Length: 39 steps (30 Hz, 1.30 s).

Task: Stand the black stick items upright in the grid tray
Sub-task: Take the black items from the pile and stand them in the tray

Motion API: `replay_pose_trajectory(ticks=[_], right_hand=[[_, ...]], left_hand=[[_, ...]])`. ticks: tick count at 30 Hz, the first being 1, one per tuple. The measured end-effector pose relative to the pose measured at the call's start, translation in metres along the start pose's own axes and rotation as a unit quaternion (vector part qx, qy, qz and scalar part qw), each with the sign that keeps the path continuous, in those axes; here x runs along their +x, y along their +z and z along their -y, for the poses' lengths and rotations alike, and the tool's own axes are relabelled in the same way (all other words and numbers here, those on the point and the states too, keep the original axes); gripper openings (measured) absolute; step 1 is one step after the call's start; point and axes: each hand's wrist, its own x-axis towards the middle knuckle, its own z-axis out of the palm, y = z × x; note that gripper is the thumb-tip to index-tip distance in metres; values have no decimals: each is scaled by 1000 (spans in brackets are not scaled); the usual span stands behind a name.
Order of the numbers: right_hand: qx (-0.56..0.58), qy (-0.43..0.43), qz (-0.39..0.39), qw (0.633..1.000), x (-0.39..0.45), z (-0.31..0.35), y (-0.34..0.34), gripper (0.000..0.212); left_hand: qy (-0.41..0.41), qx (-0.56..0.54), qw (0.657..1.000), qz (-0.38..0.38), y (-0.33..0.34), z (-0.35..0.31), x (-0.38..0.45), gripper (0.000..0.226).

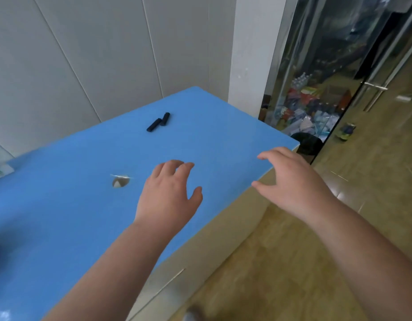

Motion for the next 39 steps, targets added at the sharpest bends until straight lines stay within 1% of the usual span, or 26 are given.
replay_pose_trajectory(ticks=[9,15,18,25,32,35,39], right_hand=[[-15,-13,0,1000,71,-33,16,55],[-13,-15,-4,1000,132,-37,23,54],[-9,-25,9,1000,158,-33,31,53],[7,-93,40,995,236,-24,51,52],[26,-159,70,984,313,-15,75,51],[29,-189,89,978,336,-14,88,51],[39,-213,110,970,359,-12,103,51]], left_hand=[[7,-19,1000,9,39,-8,82,56],[11,-14,1000,14,51,3,142,57],[-3,-6,1000,19,56,10,163,57],[-60,11,998,25,69,33,202,56],[-161,18,987,19,83,62,235,54],[-207,21,978,15,92,78,248,52],[-248,34,968,30,110,103,266,47]])
